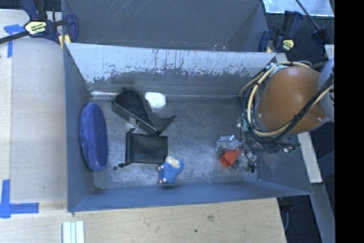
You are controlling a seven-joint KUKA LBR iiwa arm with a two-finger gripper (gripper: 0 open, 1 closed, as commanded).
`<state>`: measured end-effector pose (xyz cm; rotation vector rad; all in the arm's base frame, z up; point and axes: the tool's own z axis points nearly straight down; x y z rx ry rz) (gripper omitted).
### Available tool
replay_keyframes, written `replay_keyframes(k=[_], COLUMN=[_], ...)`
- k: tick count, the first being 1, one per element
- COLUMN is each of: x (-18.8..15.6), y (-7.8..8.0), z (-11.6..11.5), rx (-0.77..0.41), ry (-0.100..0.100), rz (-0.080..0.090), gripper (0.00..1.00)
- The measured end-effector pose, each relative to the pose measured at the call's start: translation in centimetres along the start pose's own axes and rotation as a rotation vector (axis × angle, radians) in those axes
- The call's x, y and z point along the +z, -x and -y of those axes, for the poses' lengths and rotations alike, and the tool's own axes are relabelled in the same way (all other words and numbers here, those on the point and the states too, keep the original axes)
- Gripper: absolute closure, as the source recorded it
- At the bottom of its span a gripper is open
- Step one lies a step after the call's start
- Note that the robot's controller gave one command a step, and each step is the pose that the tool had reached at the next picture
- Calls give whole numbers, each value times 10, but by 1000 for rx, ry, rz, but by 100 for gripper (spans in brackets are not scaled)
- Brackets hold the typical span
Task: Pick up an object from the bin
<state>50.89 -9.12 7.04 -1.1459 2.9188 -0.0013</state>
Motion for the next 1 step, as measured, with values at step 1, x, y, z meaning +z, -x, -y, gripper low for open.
replay_keyframes(k=[1], x=[-159], y=[24], z=[3], rx=[19], ry=[-6], rz=[4], gripper=[100])
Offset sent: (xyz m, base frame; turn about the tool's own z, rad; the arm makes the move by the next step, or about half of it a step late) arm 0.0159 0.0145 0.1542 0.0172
